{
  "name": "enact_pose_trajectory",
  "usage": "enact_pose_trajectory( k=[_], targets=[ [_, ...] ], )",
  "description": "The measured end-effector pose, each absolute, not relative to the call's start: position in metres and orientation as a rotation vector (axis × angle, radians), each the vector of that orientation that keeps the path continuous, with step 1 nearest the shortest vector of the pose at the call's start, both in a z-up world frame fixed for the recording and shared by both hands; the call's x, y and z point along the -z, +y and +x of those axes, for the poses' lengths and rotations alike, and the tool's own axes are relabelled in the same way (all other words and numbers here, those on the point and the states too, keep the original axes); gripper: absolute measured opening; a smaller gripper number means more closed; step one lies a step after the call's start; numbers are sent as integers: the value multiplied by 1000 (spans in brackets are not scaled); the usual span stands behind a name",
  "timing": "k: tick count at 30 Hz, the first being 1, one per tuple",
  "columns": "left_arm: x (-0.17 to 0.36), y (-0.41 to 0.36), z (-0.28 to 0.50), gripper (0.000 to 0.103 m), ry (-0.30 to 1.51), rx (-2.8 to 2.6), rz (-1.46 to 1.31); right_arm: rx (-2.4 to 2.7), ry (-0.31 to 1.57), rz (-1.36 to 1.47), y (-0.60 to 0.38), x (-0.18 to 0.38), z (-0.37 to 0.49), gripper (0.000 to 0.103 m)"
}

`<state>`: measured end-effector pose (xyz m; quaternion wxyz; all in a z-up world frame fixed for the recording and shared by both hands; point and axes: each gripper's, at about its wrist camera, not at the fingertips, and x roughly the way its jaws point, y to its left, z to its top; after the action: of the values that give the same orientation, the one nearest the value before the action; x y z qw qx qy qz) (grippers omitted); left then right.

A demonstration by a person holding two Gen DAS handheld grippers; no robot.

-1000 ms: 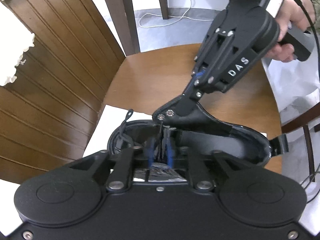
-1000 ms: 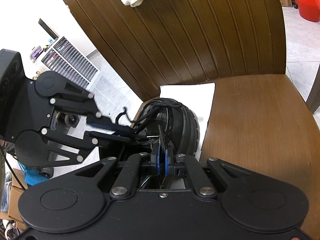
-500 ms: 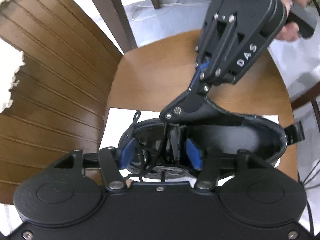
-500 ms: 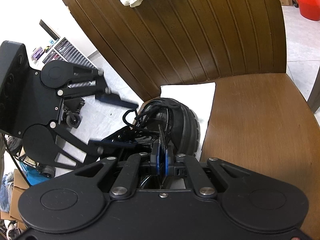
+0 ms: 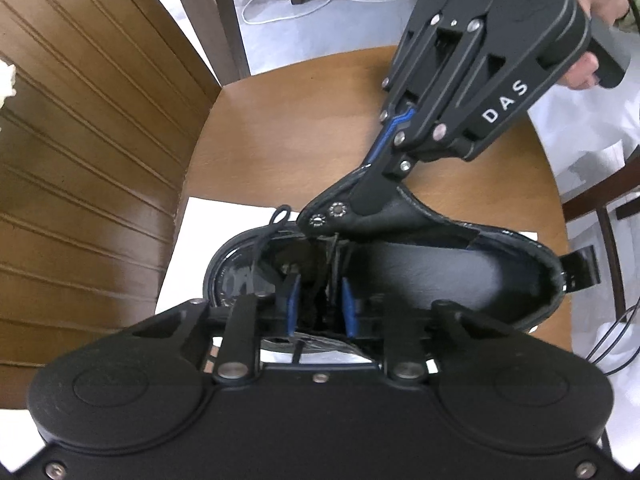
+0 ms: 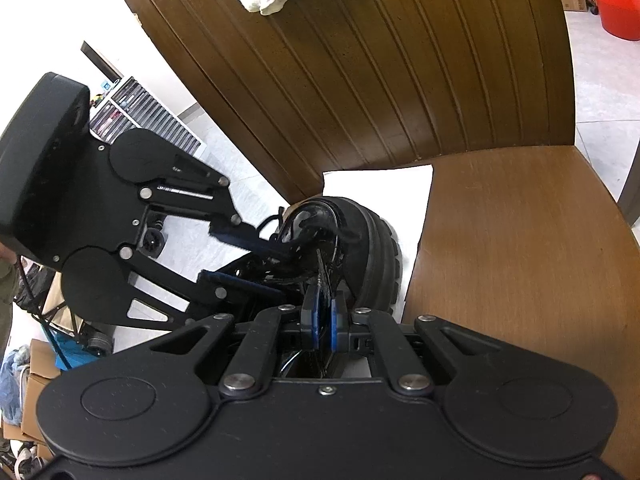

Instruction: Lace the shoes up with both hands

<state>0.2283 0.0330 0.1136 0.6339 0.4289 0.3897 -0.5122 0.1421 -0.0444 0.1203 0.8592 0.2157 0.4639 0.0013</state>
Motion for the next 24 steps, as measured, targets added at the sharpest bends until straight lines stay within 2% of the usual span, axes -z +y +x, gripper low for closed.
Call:
enact_pose_trajectory(
  k=[2,4,14,24],
  targets=[
    [-115,33,227,16,889,1173,968,0,972,455,-45,-120,141,5],
    [-118,35,225,3,877,1176,959,1,972,455,-44,-120,142,5],
    [-130,34,216,3,844,1160,961,4,972,451,-43,-121,142,5],
    [-124,11,223,3,903,1153,1071,5,970,426,-41,-123,140,5]
  ],
)
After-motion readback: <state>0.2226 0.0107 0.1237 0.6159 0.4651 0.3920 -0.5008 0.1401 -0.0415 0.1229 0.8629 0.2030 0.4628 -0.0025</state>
